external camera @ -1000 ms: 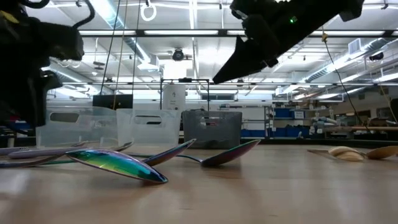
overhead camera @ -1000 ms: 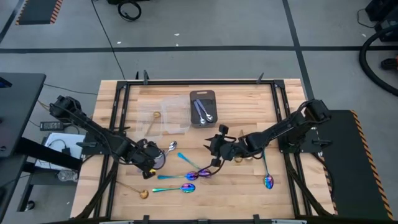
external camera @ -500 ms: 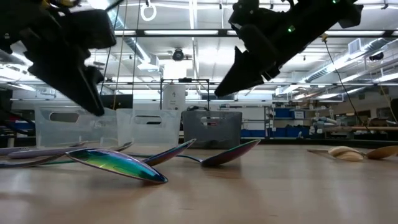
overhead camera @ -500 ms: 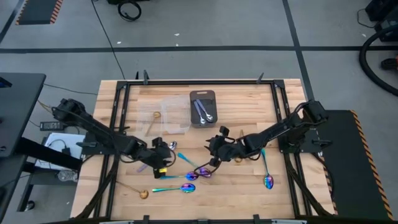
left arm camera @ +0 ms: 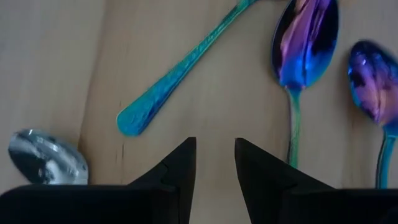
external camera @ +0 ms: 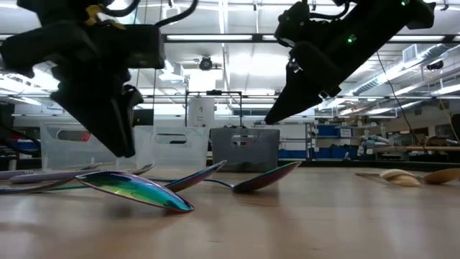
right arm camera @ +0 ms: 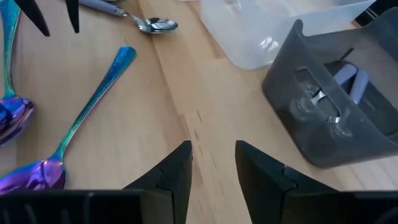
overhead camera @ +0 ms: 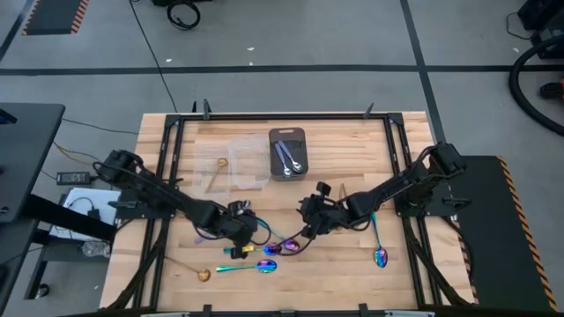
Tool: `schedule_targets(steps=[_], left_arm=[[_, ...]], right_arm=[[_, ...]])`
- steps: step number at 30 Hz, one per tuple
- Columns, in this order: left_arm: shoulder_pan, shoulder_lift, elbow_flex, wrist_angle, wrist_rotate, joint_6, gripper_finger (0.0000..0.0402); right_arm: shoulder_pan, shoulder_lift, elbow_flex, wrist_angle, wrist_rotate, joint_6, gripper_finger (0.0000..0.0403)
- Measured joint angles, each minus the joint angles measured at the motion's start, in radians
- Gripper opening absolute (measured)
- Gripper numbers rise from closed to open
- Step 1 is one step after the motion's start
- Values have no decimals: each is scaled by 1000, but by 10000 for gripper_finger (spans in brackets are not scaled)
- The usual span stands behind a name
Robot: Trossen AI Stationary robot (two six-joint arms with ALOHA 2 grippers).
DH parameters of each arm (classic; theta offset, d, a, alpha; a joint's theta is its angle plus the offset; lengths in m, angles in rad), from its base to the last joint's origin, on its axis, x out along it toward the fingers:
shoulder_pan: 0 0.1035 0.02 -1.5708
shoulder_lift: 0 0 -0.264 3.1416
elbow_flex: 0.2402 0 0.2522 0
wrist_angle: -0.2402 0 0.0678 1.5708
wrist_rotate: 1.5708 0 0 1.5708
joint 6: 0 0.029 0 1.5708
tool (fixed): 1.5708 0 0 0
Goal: Sort silverware by color (type)
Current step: Put the blue spoon into the right transparent bin
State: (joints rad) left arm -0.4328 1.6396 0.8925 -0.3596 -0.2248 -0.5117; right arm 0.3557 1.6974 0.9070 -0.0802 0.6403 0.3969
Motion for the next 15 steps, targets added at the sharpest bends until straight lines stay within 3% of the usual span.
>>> schedule_targets(steps=[15], left_arm=[[37,77,67,54,-10,8,191]], right_arm=[[16,0,0,0,-1,-6,132]])
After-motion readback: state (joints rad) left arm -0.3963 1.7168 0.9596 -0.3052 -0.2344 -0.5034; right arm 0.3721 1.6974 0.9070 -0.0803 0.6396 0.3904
